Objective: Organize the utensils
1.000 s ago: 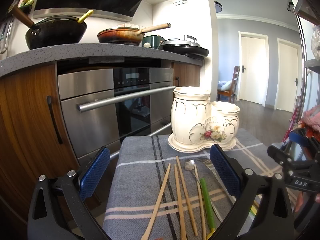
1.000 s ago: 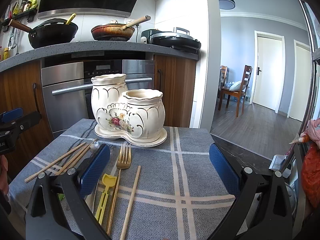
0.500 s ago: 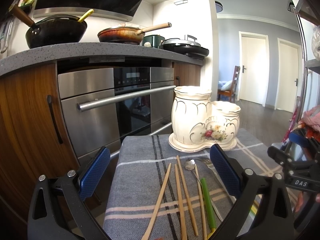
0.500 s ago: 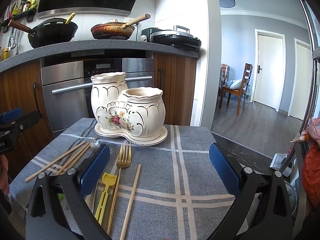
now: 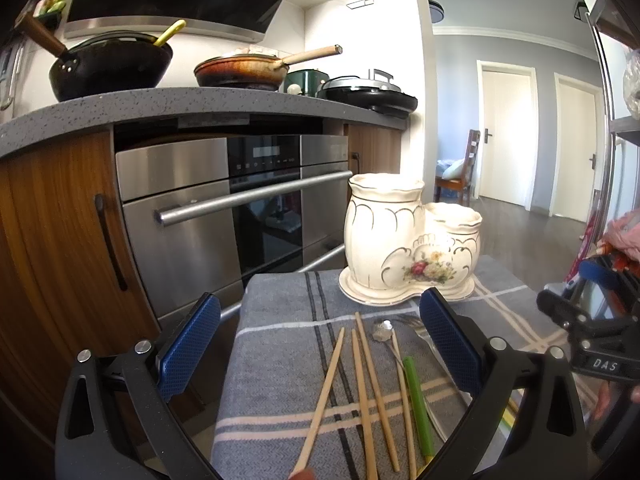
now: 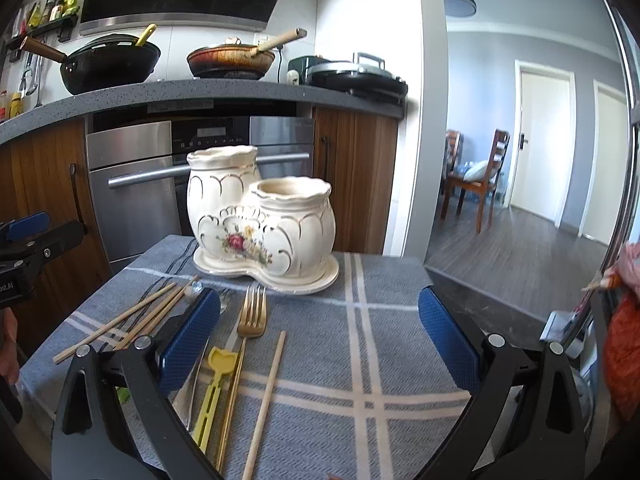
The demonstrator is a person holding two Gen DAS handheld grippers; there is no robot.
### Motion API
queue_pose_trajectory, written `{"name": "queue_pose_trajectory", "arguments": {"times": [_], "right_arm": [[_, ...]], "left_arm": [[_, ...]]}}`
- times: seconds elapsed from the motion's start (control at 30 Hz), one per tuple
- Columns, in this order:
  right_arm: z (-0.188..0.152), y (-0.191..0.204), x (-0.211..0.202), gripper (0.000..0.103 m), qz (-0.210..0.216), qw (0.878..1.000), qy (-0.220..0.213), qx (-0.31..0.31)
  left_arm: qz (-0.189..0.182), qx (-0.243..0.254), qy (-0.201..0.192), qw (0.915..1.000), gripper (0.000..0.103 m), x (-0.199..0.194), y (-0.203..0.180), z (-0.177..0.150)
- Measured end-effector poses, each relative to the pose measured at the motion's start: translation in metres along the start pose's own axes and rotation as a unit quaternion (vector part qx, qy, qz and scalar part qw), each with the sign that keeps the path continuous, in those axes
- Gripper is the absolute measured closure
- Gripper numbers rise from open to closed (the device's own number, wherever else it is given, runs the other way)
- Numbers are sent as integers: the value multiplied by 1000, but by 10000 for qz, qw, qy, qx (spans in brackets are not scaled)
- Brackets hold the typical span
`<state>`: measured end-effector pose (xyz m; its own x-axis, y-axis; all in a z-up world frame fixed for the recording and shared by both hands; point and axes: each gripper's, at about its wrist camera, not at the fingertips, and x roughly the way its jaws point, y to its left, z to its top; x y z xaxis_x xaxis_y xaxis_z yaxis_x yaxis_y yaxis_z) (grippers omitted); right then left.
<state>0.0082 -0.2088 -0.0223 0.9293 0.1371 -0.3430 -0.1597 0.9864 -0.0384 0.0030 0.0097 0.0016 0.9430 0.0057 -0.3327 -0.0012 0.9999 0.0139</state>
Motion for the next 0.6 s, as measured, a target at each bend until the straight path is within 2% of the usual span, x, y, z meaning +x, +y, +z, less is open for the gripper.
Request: {"name": "queue_pose_trajectory", "arguments": {"times": [0.07, 0.13, 0.2, 0.23, 0.27, 0.37, 0.53, 0.6], "right_arm": [[6, 1, -6, 5, -20, 9997, -178, -150], [12, 0, -8, 5, 151, 9992, -215, -294], [15, -2, 2, 5, 118, 9990, 164, -411], [15, -5, 6, 5, 261, 9983, 369, -368], [15, -10, 9, 5, 400, 9975, 503, -278], [10, -16, 14, 5, 467, 9956, 765, -286], [-1, -19, 23, 5, 780, 9888, 1232, -324], [-6, -19, 31, 6, 901, 9818, 1666, -145]], "left_arm": [[-63, 47, 68, 9999, 4, 2, 2, 5], [-178, 110, 280, 9994, 4, 7, 5, 13], [-381, 174, 469, 9980, 4, 12, 7, 18], [-438, 241, 561, 9972, 4, 15, 7, 20], [-449, 317, 652, 9964, 4, 17, 7, 20], [-408, 661, 1044, 9915, 4, 28, 7, 17], [-373, 1249, 1698, 9768, 7, 46, 5, -5], [-340, 1378, 1889, 9717, 9, 51, 5, -13]]}}
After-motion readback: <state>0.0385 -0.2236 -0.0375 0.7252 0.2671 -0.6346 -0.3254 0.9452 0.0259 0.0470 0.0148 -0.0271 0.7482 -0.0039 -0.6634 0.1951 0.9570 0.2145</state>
